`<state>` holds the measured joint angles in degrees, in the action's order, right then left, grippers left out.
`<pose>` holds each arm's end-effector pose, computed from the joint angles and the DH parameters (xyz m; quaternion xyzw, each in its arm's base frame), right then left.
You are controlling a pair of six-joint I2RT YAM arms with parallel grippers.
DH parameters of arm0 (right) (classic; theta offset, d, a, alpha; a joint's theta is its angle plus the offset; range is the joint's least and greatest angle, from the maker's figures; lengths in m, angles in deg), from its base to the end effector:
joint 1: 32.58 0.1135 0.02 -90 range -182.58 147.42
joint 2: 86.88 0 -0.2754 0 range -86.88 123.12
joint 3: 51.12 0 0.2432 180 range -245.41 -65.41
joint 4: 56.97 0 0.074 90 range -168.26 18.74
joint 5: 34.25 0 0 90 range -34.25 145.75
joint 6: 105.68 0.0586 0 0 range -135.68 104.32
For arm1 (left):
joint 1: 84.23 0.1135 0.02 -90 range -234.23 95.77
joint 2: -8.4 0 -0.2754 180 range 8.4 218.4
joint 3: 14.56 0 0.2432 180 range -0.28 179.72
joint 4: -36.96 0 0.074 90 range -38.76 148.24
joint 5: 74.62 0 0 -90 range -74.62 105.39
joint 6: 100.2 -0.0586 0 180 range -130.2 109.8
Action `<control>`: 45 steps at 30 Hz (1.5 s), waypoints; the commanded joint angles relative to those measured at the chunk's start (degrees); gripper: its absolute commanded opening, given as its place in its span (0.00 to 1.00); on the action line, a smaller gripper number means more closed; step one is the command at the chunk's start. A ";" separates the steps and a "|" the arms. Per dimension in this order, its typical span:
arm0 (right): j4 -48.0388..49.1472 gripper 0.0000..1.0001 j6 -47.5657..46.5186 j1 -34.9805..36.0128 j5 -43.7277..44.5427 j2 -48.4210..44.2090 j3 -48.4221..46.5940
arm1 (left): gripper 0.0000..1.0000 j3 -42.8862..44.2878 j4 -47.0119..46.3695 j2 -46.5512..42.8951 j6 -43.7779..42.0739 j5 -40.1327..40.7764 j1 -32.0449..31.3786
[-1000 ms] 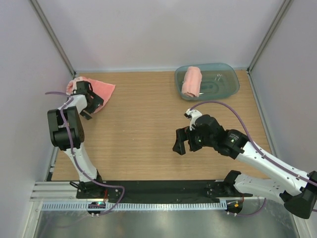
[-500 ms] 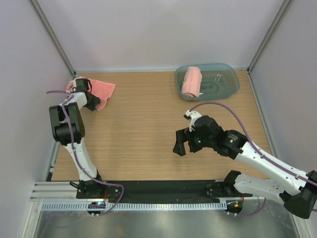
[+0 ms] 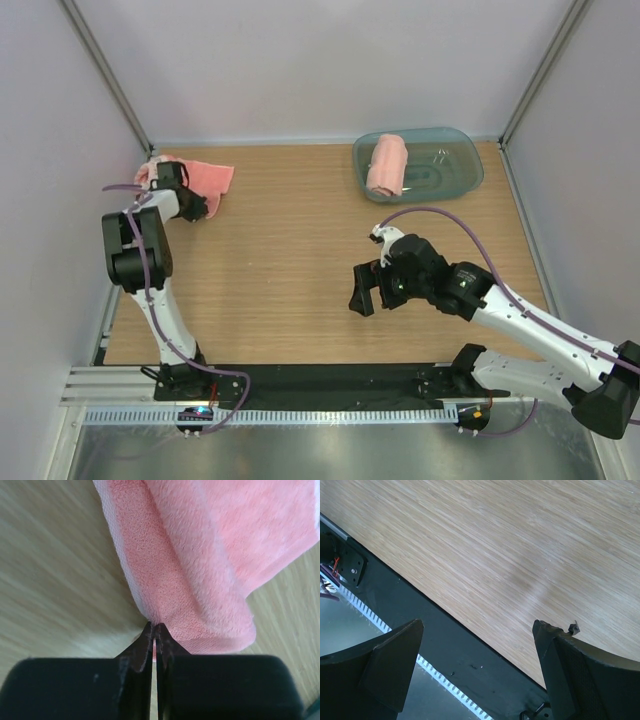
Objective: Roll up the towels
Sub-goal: Move the towel to the center of the board
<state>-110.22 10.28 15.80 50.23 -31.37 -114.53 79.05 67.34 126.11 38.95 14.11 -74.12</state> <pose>0.1273 0.1517 0.2798 -0.1976 0.9028 0.2647 0.2754 0.4404 0.0772 0.1501 -0.4679 0.8294 -0.1119 0.2840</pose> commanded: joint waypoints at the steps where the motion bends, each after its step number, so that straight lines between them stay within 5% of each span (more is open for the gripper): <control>1: 1.61 1.00 1.38 0.31 0.33 -1.36 -0.36 | 0.00 -3.30 -0.81 -6.25 -0.11 -1.10 -2.54; 10: -0.32 1.00 4.54 0.31 10.34 -3.29 -2.47 | 0.00 -19.20 -1.86 -21.81 1.83 4.52 -15.63; 15: -4.53 1.00 9.19 0.31 22.46 -6.46 -2.64 | 0.00 -23.17 -1.59 -27.89 6.31 9.89 -33.35; 28: -20.28 1.00 20.53 0.14 46.12 -11.91 -7.74 | 0.02 -0.17 -0.38 -8.74 15.82 9.19 -62.39; 29: -20.37 1.00 20.71 0.14 46.30 -12.17 -7.65 | 0.08 1.77 1.11 -8.20 14.15 9.10 -64.49; 33: -18.71 1.00 20.89 -0.04 41.75 -11.39 -7.74 | 0.62 -2.65 3.76 -15.03 12.29 13.39 -64.87; 34: -17.83 1.00 20.89 -0.21 40.25 -10.78 -7.57 | 0.67 -4.95 4.72 -20.36 12.03 15.76 -64.26; 41: -6.32 1.00 17.82 -3.90 26.63 0.64 -6.86 | 0.78 -18.58 16.85 -45.58 8.25 28.86 -58.36; 45: 3.59 1.00 15.97 -17.03 7.87 10.90 -3.02 | 0.81 -24.91 21.77 -56.67 8.07 30.19 -55.55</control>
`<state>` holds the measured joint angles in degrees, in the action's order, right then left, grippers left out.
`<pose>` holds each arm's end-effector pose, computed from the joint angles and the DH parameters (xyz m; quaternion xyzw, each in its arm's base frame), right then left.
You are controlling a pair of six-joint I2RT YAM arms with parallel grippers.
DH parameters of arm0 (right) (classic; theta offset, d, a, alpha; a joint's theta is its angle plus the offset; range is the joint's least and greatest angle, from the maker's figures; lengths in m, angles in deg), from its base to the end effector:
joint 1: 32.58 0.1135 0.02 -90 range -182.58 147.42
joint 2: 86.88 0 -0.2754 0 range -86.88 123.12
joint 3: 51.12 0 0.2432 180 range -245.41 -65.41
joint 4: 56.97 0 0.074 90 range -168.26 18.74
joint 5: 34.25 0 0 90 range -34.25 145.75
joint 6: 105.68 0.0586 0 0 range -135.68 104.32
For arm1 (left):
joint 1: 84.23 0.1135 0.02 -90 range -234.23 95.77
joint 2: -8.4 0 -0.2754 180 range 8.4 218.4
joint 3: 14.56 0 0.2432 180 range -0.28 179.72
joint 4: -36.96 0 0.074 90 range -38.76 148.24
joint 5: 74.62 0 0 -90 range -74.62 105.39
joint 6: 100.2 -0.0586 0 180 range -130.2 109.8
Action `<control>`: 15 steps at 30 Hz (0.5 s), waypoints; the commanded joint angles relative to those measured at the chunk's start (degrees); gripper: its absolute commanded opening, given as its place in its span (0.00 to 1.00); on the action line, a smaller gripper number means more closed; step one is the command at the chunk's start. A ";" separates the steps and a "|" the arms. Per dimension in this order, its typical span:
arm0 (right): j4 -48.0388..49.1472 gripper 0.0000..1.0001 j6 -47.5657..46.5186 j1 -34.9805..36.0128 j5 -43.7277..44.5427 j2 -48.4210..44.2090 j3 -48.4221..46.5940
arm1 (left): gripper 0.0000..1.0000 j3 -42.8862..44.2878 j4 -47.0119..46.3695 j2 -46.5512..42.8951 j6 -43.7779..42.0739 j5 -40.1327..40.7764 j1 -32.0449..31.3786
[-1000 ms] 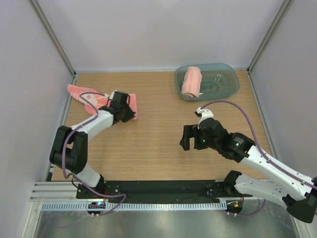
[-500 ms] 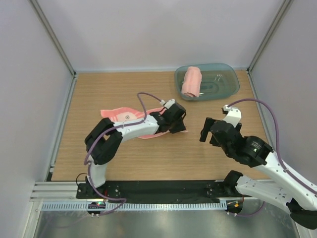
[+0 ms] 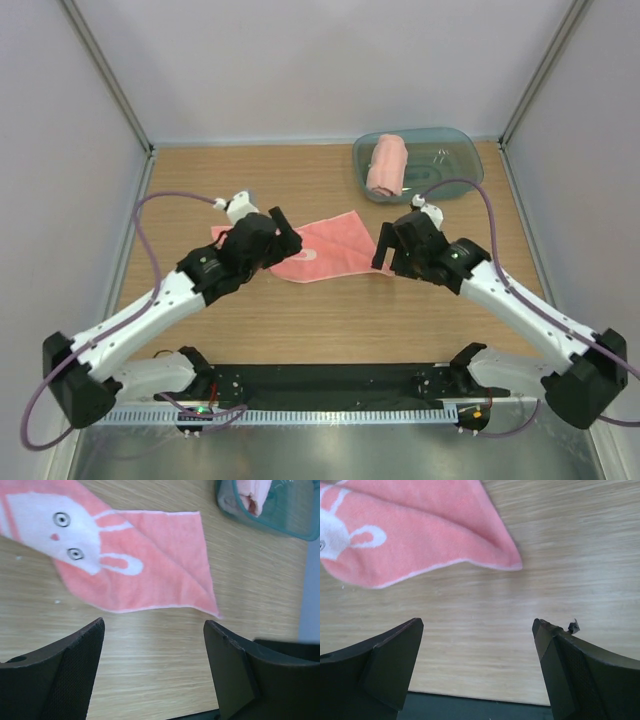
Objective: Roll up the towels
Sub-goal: Move the towel to the center of the board
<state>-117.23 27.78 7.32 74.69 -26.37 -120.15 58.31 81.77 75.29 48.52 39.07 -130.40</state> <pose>0.1695 0.1170 0.2876 0.0828 0.9298 0.0989 0.3448 0.1924 -0.1664 0.3121 -0.1846 0.8678 -0.2222 0.4044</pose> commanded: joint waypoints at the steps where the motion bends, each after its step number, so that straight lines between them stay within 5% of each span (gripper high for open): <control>1: 12.12 1.00 -1.71 -10.52 -16.65 5.93 3.49 | 0.81 -5.23 8.31 -7.81 -1.50 5.50 0.73; 7: 19.08 1.00 -3.47 -14.41 -21.58 17.35 3.59 | 0.82 -11.82 13.59 -21.43 -0.71 9.88 0.82; 15: 24.35 0.95 -3.65 -15.55 -23.42 26.32 4.82 | 0.84 -13.68 15.88 -25.50 -1.50 10.86 1.00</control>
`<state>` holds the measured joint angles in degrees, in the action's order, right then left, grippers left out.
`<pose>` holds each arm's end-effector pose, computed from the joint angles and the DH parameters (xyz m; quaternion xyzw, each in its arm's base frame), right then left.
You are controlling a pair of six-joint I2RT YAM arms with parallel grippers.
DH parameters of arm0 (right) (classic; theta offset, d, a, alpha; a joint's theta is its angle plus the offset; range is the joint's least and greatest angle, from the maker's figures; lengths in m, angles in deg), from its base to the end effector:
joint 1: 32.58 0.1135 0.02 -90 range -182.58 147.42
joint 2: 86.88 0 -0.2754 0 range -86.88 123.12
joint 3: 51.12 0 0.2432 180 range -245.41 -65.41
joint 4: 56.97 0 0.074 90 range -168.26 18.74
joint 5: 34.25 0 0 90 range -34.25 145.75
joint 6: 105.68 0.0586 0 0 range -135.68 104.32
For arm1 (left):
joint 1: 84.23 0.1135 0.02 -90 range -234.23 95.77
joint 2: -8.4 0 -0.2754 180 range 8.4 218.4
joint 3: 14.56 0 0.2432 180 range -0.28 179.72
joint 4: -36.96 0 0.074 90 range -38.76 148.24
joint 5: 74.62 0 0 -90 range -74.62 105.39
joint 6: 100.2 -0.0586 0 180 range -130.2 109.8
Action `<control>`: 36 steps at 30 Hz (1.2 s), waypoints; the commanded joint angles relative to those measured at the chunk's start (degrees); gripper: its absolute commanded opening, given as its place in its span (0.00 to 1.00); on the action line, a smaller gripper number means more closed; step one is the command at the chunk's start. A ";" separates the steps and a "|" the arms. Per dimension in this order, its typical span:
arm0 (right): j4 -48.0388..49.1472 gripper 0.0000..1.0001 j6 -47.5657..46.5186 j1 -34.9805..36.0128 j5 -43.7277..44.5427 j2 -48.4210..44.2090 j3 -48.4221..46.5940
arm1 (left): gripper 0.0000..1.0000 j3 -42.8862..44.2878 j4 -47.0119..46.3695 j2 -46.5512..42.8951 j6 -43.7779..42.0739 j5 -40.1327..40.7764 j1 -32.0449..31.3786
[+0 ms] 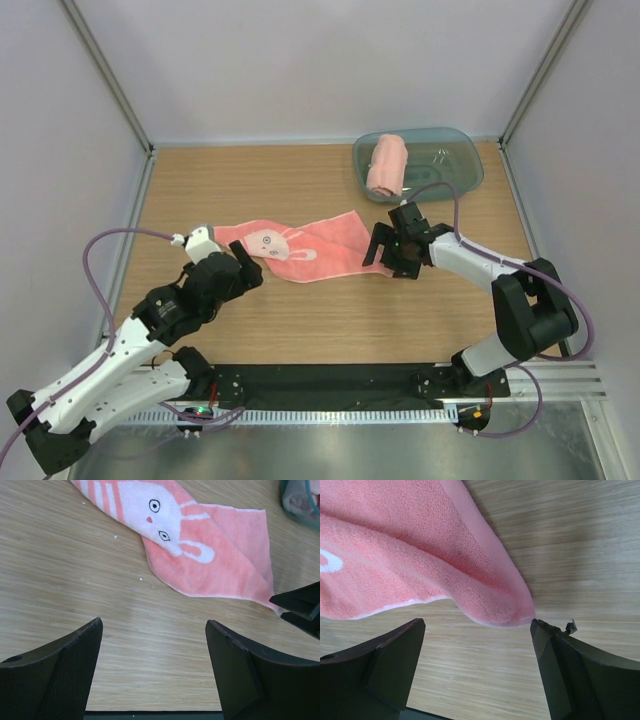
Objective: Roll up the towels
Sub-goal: Move the towel to the center of the board, then flatten the towel
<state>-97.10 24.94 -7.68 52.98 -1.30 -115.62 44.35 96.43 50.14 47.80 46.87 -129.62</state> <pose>0.2614 0.1245 0.1845 0.1265 0.9600 0.1542 0.1963 0.1191 -0.0771 0.2852 -0.2057 0.8629 -0.1516 0.4360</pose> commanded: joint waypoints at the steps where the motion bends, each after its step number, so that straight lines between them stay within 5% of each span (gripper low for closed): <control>1: 4.57 0.94 -0.81 -0.65 -1.72 1.60 0.64 | 0.84 0.64 1.91 -0.34 -0.95 3.23 0.21; 17: 5.54 0.87 -2.21 -1.96 1.45 2.22 3.37 | 0.85 0.20 3.94 -2.45 -1.04 4.11 0.21; 22: 7.03 0.60 -2.30 -2.49 0.22 3.36 3.63 | 0.85 0.55 5.17 -2.80 -1.31 4.46 0.21; 29: 6.34 0.03 -3.09 -2.58 0.04 2.40 2.67 | 0.86 -0.85 5.53 -3.50 -0.96 4.99 0.21; 36: -3.67 0.01 -4.59 -2.49 -5.14 -8.40 -11.54 | 0.86 -2.43 2.36 -0.79 -0.52 2.62 0.21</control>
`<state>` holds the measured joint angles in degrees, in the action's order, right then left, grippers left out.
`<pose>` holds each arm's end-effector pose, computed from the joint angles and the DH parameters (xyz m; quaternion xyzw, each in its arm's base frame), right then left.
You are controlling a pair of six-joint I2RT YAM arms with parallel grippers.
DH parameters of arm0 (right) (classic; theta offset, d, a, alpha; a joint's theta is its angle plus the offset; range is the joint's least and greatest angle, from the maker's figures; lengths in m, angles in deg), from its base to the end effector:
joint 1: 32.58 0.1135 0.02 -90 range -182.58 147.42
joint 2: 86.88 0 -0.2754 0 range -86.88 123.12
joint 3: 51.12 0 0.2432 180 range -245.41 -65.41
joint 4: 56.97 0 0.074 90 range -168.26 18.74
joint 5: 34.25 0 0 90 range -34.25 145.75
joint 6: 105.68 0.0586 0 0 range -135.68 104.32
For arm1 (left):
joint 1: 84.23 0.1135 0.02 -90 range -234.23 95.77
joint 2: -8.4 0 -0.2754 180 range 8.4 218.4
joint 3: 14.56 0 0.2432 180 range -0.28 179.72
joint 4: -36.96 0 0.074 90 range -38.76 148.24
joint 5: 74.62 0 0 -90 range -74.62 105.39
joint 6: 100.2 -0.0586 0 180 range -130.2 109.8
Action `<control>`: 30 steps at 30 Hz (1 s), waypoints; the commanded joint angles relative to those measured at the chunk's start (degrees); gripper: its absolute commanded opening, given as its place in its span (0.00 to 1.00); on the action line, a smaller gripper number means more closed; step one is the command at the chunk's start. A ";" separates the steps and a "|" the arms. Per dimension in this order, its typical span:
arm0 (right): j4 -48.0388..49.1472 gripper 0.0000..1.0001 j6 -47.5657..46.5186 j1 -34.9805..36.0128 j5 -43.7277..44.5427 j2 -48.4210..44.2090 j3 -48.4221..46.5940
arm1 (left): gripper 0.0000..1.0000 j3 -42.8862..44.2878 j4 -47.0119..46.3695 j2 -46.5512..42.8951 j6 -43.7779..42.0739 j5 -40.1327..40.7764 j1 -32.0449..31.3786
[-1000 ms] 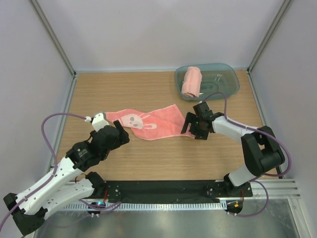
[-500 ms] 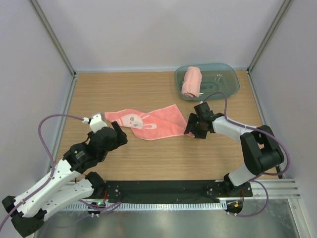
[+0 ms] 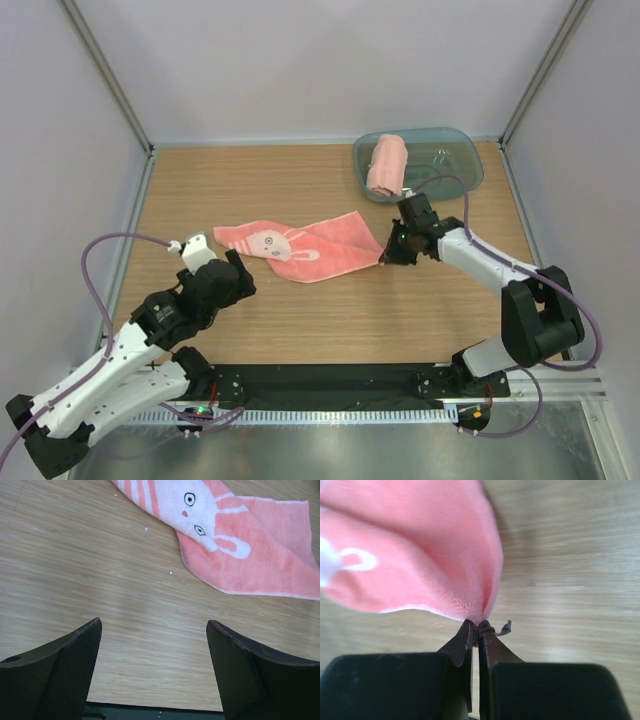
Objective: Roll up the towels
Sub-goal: Flatten the towel
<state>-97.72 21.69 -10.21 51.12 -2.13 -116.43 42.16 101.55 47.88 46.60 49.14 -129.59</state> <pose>0.2663 0.1147 0.1919 0.1157 0.9587 0.1618 0.2034 0.1095 -0.0645 0.2704 -0.1939 0.8764 -0.1008 0.4291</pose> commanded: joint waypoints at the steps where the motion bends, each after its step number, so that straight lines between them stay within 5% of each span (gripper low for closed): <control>1: -6.64 0.01 -1.42 0.04 -4.33 -9.41 -17.37 | 0.86 -0.16 -3.19 1.91 0.69 0.08 0.19; 7: -21.67 0.01 -5.62 0.13 1.89 -16.99 -42.54 | 0.85 0.02 -7.14 5.95 0.51 -2.73 0.19; 12: -26.19 0.01 -7.57 0.04 4.36 -17.77 -40.92 | 0.84 -0.86 -11.71 11.30 0.25 -6.76 0.19; 18: -23.82 0.01 -8.97 1.44 -2.75 -18.92 -38.62 | 0.80 0.01 -15.40 18.08 -1.34 -14.14 0.01; 24: -22.59 0.01 -9.86 7.06 -4.34 -15.24 -46.87 | 0.79 0.46 -18.75 18.70 -1.95 -14.42 -2.36; 30: -30.37 0.01 -8.54 15.33 4.35 -2.94 -70.76 | 0.78 0.63 -17.88 17.21 -1.69 -13.63 -2.54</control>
<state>-125.87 13.07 2.60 51.19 -8.07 -176.45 41.74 85.31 67.08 45.79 35.26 -131.95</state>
